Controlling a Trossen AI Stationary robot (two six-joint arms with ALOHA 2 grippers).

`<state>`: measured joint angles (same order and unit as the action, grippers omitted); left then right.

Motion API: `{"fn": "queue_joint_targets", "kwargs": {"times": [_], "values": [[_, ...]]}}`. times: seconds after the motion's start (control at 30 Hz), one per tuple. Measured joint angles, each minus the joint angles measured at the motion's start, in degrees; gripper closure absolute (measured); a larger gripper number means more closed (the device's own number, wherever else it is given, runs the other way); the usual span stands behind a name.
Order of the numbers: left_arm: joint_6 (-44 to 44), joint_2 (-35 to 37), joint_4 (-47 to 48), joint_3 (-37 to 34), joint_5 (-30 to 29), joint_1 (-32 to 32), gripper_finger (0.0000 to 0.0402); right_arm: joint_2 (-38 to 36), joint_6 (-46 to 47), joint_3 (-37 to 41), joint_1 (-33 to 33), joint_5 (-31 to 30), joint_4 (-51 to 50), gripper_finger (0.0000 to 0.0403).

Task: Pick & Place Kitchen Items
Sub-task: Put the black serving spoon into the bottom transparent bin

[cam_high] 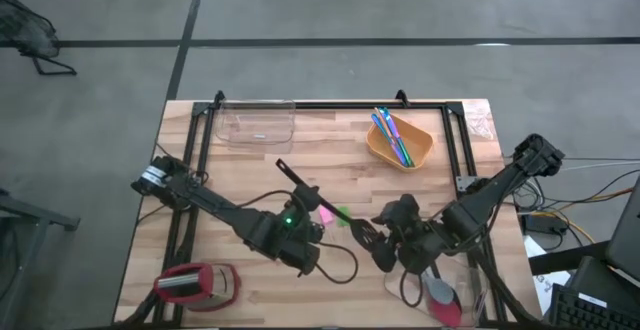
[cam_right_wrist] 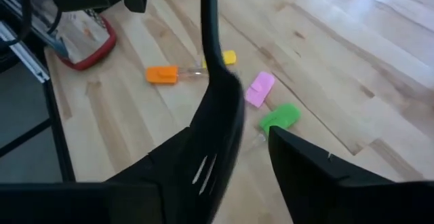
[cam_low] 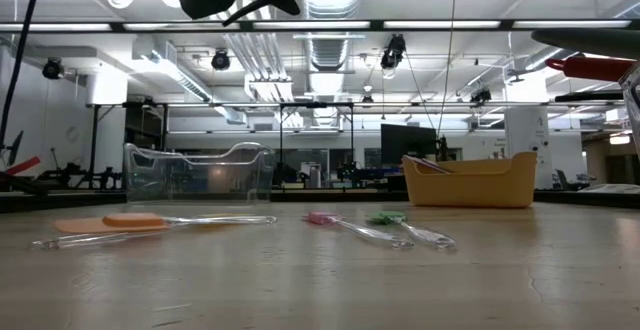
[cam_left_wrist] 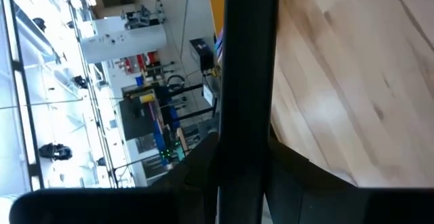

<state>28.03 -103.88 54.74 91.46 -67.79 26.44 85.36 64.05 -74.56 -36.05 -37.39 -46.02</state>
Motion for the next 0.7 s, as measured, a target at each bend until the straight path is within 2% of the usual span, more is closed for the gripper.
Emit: {"fn": "queue_joint_targets", "kwargs": {"times": [0.13, 0.37, 0.53, 0.7], "values": [[0.4, 0.0, -0.3, 0.0, -0.1, 0.0, 0.0312, 0.0, -0.2, 0.0, 0.2, 0.0, 0.0, 0.0266], [2.4, 0.0, -2.0, 0.0, -3.8, 0.2, 0.0312, 0.0, -0.8, 0.1, 0.3, 1.5, -1.1, 0.0381], [0.4, 0.1, -2.5, -0.1, -3.7, 0.3, 0.0300, 0.0, 1.3, 0.1, 0.3, 1.1, -2.2, 0.0390], [-1.8, 0.1, -3.2, -0.1, -4.3, 1.0, 0.0253, 0.0, 3.0, 0.1, -1.2, 0.9, -3.3, 0.0392]]}}
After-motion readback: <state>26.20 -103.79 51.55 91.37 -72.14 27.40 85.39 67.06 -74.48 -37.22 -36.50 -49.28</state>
